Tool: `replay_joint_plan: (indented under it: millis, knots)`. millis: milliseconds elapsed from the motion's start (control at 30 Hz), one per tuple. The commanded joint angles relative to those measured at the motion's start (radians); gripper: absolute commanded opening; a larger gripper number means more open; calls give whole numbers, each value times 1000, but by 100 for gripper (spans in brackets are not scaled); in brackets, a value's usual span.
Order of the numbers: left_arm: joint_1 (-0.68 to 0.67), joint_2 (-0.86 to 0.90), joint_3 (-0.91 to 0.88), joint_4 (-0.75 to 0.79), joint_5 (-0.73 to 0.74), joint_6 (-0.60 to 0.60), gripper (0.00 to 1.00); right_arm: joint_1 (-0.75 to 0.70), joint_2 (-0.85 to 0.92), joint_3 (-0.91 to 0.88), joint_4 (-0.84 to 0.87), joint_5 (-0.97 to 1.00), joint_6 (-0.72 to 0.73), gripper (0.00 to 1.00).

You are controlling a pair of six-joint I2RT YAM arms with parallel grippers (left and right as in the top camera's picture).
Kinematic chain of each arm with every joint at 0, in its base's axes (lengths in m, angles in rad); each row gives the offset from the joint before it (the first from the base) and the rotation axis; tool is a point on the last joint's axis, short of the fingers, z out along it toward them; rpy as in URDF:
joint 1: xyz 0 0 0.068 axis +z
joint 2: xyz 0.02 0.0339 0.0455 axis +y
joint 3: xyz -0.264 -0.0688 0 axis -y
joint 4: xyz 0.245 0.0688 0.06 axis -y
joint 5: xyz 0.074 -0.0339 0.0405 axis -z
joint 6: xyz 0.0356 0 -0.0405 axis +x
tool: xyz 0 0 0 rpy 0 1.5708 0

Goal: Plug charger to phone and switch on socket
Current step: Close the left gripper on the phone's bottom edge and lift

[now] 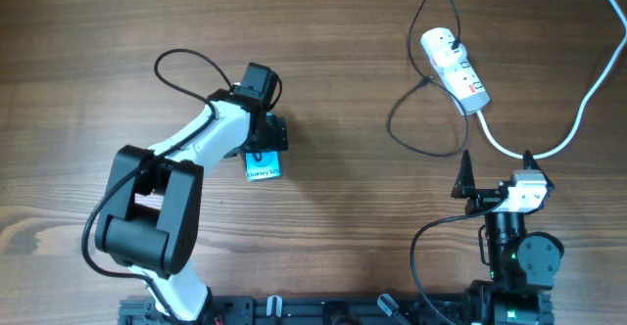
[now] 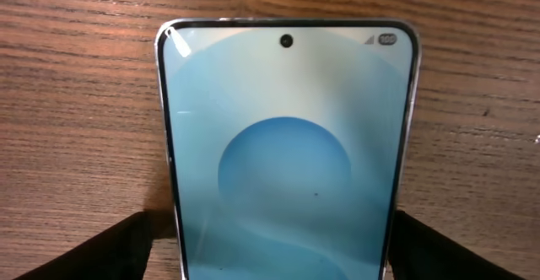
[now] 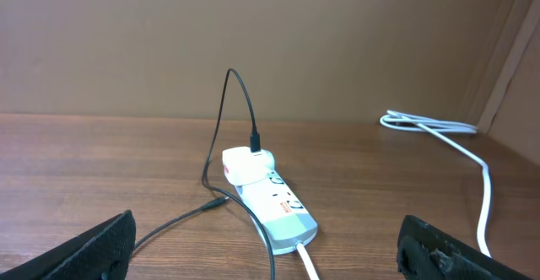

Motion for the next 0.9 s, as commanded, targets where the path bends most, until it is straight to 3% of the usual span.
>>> replay_joint_plan:
  millis: [0,267,867]
  knots:
    - [-14,100,-55,-22,103,-21,84,5,-12,-1,5,-11,-8,100]
    - [-24,100,-55,-22,104,-85,62,5,-12,-1,5,-12,-8,100]
    - [-22,94,47,-105,103,-84,58,5,-12,-1,5,-12,-8,100]
